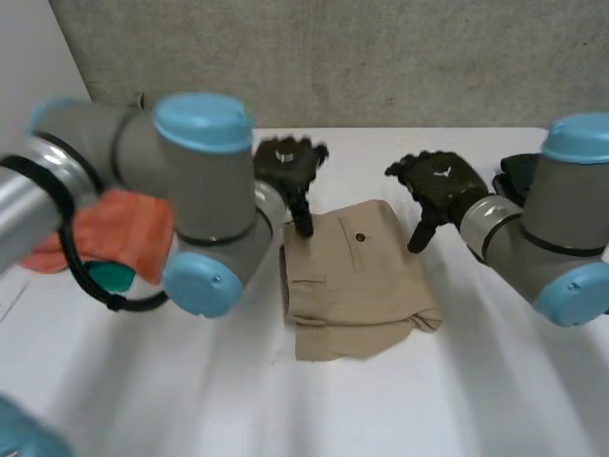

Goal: Fold the laundry.

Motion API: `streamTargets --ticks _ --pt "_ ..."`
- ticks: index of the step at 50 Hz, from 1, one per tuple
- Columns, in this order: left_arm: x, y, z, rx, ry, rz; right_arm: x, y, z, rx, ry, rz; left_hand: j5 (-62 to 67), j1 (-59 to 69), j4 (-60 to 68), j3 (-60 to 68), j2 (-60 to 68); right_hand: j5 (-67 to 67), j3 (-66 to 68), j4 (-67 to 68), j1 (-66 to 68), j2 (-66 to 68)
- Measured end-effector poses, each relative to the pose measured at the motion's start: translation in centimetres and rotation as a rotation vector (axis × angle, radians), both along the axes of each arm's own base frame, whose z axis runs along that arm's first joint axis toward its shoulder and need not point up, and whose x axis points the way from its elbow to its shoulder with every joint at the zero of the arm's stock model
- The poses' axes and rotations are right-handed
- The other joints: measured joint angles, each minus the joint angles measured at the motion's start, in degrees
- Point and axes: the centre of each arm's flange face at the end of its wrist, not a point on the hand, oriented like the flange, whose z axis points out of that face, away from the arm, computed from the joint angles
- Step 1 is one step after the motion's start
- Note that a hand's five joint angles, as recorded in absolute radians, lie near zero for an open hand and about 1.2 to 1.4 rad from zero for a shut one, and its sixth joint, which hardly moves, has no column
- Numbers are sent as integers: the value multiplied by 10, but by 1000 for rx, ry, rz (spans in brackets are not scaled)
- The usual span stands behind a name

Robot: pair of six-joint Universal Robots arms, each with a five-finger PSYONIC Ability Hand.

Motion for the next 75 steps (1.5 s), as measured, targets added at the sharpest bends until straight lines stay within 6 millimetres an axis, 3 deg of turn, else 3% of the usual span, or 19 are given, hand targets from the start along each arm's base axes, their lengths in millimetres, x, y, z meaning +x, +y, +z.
streamTargets --ticks 2,6,12,13,18,25,32,39,40,44,49,60,70,72,75 --pt "5 11 36 -47 50 -33 -5 15 20 -47 -39 -4 0 0 0 0 0 0 0 0 0 0" --pt "12 29 67 -91 103 -108 -11 36 28 -69 -50 1 0 0 0 0 0 0 0 0 0 0" --pt "27 57 92 -180 184 -225 -19 63 12 -53 -42 23 0 0 0 0 0 0 0 0 0 0" --pt "33 67 96 -221 212 -258 -20 72 1 -43 -41 36 0 0 0 0 0 0 0 0 0 0" --pt "51 84 93 -313 268 -302 -20 89 -23 -26 -42 76 0 0 0 0 0 0 0 0 0 0" --pt "68 96 64 -319 285 -297 -8 105 -59 6 -30 147 0 0 0 0 0 0 0 0 0 0" --pt "71 96 50 -276 270 -283 2 101 -81 -42 26 182 0 0 0 0 0 0 0 0 0 0" --pt "71 97 48 -263 267 -281 8 94 -87 -95 59 197 0 0 0 0 0 0 0 0 0 0" --pt "71 97 48 -262 267 -282 14 84 -92 -144 81 205 0 0 0 0 0 3 3 3 6 5" --pt "72 99 47 -259 266 -284 19 74 -93 -170 81 204 0 0 0 0 0 43 108 94 113 101" --pt "72 100 44 -252 262 -284 25 62 -91 -193 70 198 0 0 0 0 0 83 157 145 154 151" --pt "74 99 42 -248 257 -279 26 51 -81 -211 49 151 0 0 0 0 0 33 57 44 74 62" --pt "73 98 41 -248 258 -279 20 43 -74 -162 -12 84 0 0 0 0 0 23 40 34 60 44" --pt "73 98 41 -247 257 -279 21 41 -77 -146 -18 82 0 0 0 0 0 46 57 46 73 56" --pt "73 98 40 -246 256 -278 24 35 -84 -109 -22 81 0 0 0 0 0 167 211 197 203 206"
